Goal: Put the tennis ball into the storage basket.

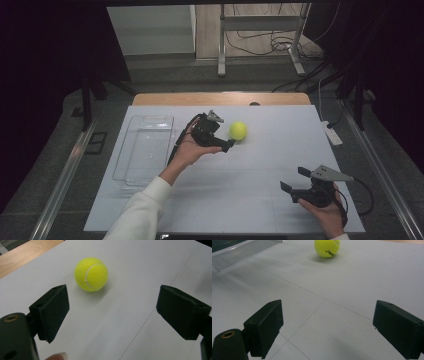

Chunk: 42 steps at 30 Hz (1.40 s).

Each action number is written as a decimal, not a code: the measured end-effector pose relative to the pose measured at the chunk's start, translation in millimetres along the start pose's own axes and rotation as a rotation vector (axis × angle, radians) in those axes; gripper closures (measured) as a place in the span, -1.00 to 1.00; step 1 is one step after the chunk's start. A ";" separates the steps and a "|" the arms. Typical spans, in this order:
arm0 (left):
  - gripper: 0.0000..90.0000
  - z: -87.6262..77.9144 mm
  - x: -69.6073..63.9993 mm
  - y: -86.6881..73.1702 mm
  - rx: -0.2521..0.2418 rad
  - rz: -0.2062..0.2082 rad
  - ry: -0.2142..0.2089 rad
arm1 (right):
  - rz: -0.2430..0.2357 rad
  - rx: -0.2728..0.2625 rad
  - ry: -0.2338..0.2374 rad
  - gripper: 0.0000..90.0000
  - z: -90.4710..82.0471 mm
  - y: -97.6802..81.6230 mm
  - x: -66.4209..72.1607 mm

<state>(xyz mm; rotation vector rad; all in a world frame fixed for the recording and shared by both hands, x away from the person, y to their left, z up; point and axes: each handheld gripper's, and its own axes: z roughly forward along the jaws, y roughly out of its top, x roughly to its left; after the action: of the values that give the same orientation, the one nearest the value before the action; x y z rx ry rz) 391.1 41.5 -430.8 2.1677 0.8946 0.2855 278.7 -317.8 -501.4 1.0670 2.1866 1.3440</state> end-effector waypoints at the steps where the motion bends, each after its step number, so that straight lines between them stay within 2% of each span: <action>1: -0.72 1.2 0.8 0.9 0.001 -0.004 -0.002 | 0.000 0.000 0.000 -0.78 -0.1 0.0 -0.1; 12: -0.72 4.6 8.4 6.9 0.012 -0.011 -0.004 | 0.002 0.001 0.001 -0.78 0.2 -0.1 0.0; 19: -0.72 12.7 15.2 10.3 0.027 -0.020 -0.010 | 0.001 0.003 0.000 -0.78 0.9 -0.2 0.1; 23: -0.73 16.6 17.6 14.1 0.043 -0.006 -0.008 | 0.002 0.003 0.002 -0.78 0.8 -0.3 -0.2; 30: -0.73 19.6 21.2 21.2 0.045 -0.007 -0.015 | 0.003 0.003 0.004 -0.78 1.2 -0.4 -0.5; 34: -0.73 23.3 23.1 22.7 0.039 -0.021 -0.022 | 0.002 0.003 0.004 -0.78 1.2 -0.4 -0.2; 42: -0.73 33.4 28.4 25.6 0.057 -0.021 -0.015 | 0.003 0.004 0.005 -0.78 1.5 -0.5 -1.0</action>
<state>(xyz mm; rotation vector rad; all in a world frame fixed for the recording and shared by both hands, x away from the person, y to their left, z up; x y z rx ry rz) 440.1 30.0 -437.5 2.2088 0.9269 0.2355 280.0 -317.7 -502.6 1.0694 2.1935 1.3451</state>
